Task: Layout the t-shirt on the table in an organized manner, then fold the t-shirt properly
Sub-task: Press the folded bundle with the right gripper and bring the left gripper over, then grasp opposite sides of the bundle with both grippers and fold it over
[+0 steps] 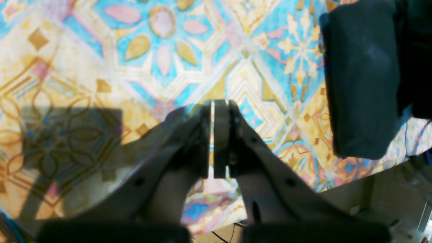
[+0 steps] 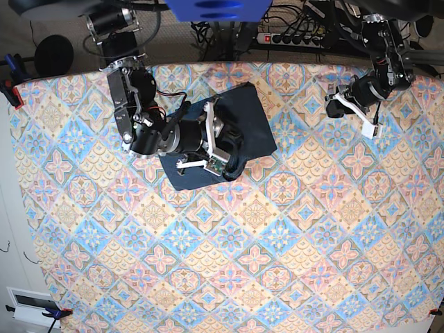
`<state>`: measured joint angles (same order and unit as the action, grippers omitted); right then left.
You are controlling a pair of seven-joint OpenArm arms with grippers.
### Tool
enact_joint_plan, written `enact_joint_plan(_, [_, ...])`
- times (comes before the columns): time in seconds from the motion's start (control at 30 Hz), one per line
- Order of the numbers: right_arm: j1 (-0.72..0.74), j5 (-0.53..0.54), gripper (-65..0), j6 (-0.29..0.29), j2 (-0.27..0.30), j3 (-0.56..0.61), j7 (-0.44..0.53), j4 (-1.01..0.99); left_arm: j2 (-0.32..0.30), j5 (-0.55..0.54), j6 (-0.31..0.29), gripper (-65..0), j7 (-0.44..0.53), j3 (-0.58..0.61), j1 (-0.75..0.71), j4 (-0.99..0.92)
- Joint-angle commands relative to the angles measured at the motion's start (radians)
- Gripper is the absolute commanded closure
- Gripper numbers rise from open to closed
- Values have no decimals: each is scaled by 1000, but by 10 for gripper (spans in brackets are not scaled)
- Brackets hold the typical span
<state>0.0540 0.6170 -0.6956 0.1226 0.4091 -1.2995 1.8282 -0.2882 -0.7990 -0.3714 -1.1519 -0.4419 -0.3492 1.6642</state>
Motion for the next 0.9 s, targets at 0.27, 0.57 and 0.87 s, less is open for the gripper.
enact_joint_plan(0.27, [7, 17, -214, -3, 75, -46, 30, 110, 4, -23, -11, 0, 8, 38, -4, 173])
enact_joint_plan(0.57, [-44, 17, -214, -3, 82, -316, 99, 104, 66, -21, -8, -25, 8, 314, 71, 241])
enact_joint_plan(0.87, [-93, 17, -214, -3, 84, -393, 97, 104, 136, -53, -8, -384, 6, 386, 74, 242])
